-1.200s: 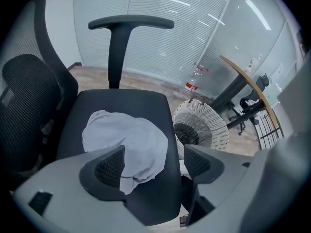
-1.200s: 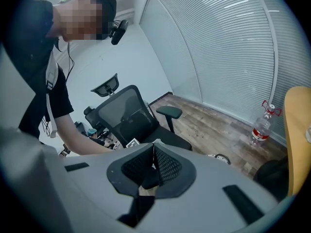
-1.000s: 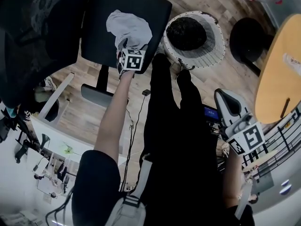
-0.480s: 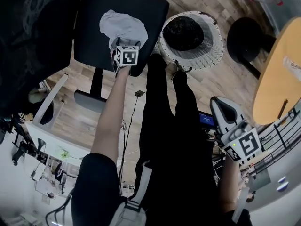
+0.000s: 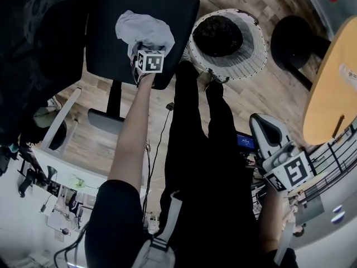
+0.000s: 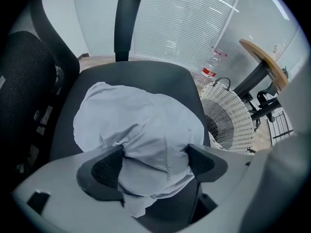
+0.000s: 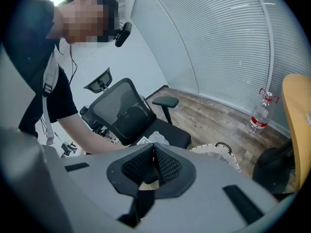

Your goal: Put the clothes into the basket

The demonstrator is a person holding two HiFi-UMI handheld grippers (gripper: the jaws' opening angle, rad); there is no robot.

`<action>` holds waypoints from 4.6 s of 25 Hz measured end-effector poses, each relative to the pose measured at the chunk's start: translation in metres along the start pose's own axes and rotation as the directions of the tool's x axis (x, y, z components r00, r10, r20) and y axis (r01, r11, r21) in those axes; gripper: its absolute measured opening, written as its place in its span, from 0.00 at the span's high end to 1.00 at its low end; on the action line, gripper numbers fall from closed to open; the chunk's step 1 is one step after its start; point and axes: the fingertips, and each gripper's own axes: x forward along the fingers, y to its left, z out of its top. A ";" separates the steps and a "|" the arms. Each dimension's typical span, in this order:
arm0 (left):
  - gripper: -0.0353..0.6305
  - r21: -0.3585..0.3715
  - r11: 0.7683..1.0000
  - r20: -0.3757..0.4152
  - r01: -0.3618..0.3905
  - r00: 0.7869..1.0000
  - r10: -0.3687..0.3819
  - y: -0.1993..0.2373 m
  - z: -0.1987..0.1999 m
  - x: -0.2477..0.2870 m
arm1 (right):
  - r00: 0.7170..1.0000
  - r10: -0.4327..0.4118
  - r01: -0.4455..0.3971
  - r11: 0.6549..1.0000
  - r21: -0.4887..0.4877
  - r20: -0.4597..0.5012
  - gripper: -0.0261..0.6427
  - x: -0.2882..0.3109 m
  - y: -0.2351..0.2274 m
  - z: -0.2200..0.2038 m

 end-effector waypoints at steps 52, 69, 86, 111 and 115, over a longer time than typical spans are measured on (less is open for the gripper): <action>0.83 0.123 0.992 -0.051 0.038 0.998 -0.032 0.001 -0.008 -0.117 | 0.944 -0.002 0.037 0.994 -0.099 0.329 0.94 -0.059 0.037 0.072; 0.84 0.034 0.999 0.037 0.017 0.999 -0.018 -0.048 -0.010 -0.214 | 0.881 0.061 0.026 0.984 -0.177 0.468 0.94 -0.129 0.012 0.084; 0.84 0.146 0.989 0.261 0.034 0.963 -0.072 -0.171 0.050 -0.303 | 0.865 0.062 0.045 0.979 -0.201 0.497 0.94 -0.193 -0.060 0.080; 0.84 0.394 0.901 0.148 0.182 0.955 -0.257 -0.372 0.091 -0.233 | 0.878 -0.044 0.086 0.994 -0.067 0.477 0.94 -0.275 -0.171 0.017; 0.84 0.390 0.897 0.110 0.207 0.957 -0.268 -0.395 0.090 -0.207 | 0.899 -0.049 0.076 0.996 -0.045 0.435 0.94 -0.270 -0.187 -0.003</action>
